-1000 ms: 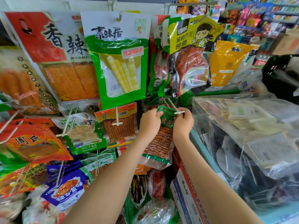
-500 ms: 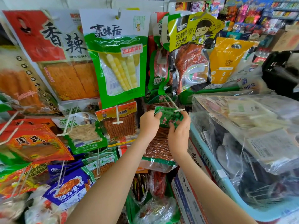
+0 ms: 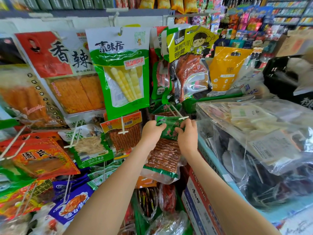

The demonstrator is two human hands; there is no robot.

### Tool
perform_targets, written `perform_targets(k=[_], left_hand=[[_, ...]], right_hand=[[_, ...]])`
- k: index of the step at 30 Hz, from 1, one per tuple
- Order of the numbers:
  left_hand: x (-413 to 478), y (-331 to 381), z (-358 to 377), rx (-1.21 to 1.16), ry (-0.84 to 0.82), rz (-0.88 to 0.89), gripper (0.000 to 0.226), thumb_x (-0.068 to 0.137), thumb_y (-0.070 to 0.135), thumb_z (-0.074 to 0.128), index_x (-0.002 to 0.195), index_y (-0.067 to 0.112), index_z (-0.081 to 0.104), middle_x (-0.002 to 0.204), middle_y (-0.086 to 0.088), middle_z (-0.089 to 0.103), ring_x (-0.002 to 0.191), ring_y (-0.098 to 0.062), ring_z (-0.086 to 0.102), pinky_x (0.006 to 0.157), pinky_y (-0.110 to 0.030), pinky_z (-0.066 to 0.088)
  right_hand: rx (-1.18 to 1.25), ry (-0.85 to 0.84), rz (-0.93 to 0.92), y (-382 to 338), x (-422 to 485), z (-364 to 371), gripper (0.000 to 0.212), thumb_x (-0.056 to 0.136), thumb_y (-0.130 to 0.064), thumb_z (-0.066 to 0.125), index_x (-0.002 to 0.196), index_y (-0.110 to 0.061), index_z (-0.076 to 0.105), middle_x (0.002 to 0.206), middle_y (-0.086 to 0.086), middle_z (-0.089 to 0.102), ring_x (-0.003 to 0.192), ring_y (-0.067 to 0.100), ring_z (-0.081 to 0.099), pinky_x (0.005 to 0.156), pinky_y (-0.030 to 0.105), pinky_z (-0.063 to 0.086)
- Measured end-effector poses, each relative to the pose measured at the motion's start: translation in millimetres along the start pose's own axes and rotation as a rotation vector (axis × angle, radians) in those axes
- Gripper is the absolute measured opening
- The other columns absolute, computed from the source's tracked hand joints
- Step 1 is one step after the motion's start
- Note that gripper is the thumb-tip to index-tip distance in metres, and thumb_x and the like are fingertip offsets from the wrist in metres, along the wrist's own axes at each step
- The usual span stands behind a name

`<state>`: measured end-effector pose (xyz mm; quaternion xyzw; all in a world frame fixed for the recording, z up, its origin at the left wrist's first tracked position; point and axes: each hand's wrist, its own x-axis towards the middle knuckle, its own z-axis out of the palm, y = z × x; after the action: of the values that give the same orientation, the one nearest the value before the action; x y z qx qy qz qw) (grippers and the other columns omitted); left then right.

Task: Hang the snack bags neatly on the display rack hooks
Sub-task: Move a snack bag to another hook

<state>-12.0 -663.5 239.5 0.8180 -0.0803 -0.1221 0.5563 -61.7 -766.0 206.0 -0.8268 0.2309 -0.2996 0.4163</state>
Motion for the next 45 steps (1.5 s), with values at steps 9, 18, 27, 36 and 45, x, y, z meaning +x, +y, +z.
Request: perform_targets(k=[9, 18, 27, 36, 45], left_hand=[[-9, 13, 5, -0.211, -0.101, -0.155, 0.047, 0.093, 0.030, 0.055, 0.136, 0.012, 0.045, 0.137, -0.007, 0.046, 0.126, -0.025, 0.041, 0.100, -0.039, 0.032], [3, 12, -13, -0.115, -0.088, -0.174, 0.051, 0.096, 0.038, 0.047, 0.140, 0.015, 0.039, 0.149, -0.004, 0.034, 0.132, -0.027, 0.036, 0.105, -0.041, 0.031], [13, 9, 5, -0.033, -0.106, -0.085, 0.038, 0.098, 0.033, 0.044, 0.127, 0.011, 0.054, 0.144, -0.007, 0.042, 0.130, -0.026, 0.039, 0.101, -0.038, 0.035], [20, 7, 12, -0.015, -0.036, -0.090, 0.044, 0.098, 0.035, 0.043, 0.135, 0.011, 0.046, 0.144, -0.007, 0.041, 0.130, -0.025, 0.039, 0.102, -0.039, 0.034], [32, 3, 18, -0.044, 0.088, -0.109, 0.037, 0.099, 0.031, 0.041, 0.126, 0.010, 0.055, 0.132, -0.009, 0.053, 0.118, -0.027, 0.049, 0.086, -0.032, 0.038]], right_hand=[[-0.164, -0.012, -0.062, 3, -15, -25, 0.017, 0.091, 0.008, 0.039, 0.087, -0.009, 0.040, 0.092, 0.010, 0.058, 0.092, 0.015, 0.063, 0.055, 0.033, 0.039], [-0.314, -0.146, -0.321, 8, -38, -28, 0.031, 0.087, 0.009, 0.032, 0.113, -0.002, 0.046, 0.110, 0.012, 0.050, 0.105, 0.030, 0.056, 0.073, 0.039, 0.049], [-0.481, -0.253, -0.212, 22, -32, -19, 0.082, 0.085, 0.010, 0.044, 0.149, -0.020, 0.005, 0.112, 0.009, 0.050, 0.100, 0.026, 0.057, 0.068, 0.036, 0.049], [-0.457, -0.297, -0.114, 14, -20, -18, 0.083, 0.087, 0.004, 0.047, 0.149, -0.024, -0.001, 0.122, 0.004, 0.050, 0.102, 0.018, 0.057, 0.063, 0.029, 0.044], [-0.413, -0.324, -0.129, 18, -21, -18, 0.089, 0.086, 0.005, 0.048, 0.148, -0.027, -0.008, 0.110, 0.005, 0.052, 0.091, 0.020, 0.057, 0.063, 0.030, 0.047]])
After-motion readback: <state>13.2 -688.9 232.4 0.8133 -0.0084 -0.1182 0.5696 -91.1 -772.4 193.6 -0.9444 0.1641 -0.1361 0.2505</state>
